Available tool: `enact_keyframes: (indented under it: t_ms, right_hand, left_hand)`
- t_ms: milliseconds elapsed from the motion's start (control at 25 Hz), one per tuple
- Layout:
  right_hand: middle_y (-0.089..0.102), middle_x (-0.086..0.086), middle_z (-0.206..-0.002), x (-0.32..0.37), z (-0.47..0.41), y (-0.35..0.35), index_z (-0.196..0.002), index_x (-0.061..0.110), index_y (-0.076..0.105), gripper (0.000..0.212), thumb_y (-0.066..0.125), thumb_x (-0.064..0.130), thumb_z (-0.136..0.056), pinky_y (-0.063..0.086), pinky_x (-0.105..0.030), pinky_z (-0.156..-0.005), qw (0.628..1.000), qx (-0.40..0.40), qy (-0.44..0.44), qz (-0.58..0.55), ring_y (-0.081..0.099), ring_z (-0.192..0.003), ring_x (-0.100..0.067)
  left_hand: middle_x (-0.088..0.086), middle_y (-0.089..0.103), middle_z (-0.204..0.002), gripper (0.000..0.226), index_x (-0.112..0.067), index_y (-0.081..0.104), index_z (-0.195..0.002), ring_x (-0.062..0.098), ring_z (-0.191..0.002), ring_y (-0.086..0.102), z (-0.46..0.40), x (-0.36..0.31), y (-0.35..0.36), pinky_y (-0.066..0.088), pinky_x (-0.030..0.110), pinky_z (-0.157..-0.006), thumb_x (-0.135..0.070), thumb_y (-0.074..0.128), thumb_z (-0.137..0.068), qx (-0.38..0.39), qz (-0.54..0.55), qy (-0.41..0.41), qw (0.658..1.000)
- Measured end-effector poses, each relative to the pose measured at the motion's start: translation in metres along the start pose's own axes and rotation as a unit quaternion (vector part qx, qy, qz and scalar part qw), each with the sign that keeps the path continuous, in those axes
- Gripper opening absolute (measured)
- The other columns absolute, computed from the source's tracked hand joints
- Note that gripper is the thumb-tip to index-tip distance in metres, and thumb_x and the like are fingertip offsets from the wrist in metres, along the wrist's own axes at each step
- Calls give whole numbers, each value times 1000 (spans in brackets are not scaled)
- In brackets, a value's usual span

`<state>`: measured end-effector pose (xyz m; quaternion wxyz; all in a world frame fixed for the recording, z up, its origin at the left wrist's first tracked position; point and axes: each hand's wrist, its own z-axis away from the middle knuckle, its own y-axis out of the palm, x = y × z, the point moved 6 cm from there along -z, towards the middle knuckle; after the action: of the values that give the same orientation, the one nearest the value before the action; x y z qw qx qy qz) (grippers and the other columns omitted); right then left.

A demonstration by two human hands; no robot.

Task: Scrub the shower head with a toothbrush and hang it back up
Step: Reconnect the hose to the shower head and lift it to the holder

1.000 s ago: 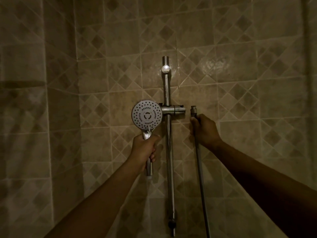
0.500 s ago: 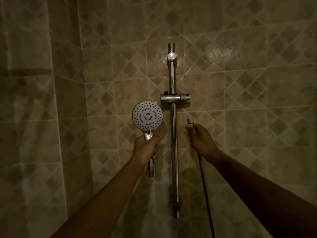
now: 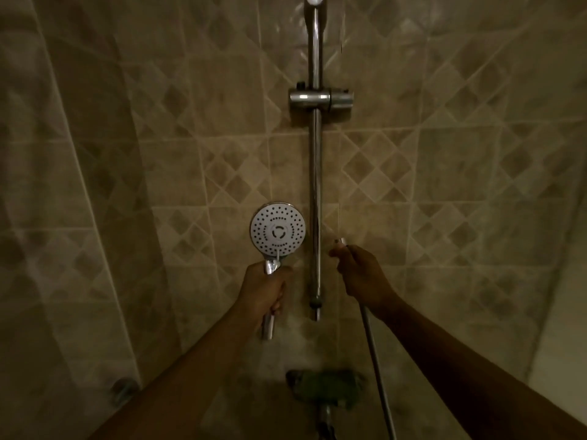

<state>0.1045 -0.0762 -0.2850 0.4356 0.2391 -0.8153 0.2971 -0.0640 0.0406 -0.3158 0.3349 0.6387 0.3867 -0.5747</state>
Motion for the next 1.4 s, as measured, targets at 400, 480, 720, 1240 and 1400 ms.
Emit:
enact_keyframes:
  t_ms: [400,480,720,1240,1400]
  right_hand:
    - [59,-2,-73,-146,106,47,-102,14,65,41,39,46,-102,42,-27,-52,979,63,187,-44,54,-59,-12]
    - [60,-4,-72,-175,123,55,-98,14,64,43,39,48,-102,43,-31,-54,974,71,212,-24,55,-58,-14]
    - [56,-4,-69,-252,181,69,-95,9,60,43,36,43,-104,41,-29,-55,962,59,267,11,49,-54,-13]
    - [70,-5,-110,-383,241,102,-115,11,61,52,27,49,-105,38,-24,-43,861,-43,502,-71,49,-50,-13]
    - [76,-10,-103,-399,243,120,-113,4,64,55,34,49,-104,29,-21,-38,838,-33,517,-168,32,-35,-10]
  left_hand:
    - [5,37,-48,30,-13,48,-66,17,-37,31,63,158,-8,29,23,-42,-16,66,-90,5,10,-183,983]
    - [4,37,-48,30,-14,50,-67,17,-39,31,74,190,-7,29,24,-43,-18,69,-90,4,8,-220,975]
    - [2,43,-48,15,-10,57,-82,16,-38,35,111,279,-8,32,26,-43,-17,67,-91,8,-21,-316,949]
    - [1,33,-45,41,-15,42,-59,15,-34,28,142,410,-12,29,26,-45,-17,68,-90,-36,19,-422,906]
    - [1,34,-46,31,-12,46,-68,14,-33,28,141,441,-2,29,23,-41,-17,68,-90,-40,22,-443,895]
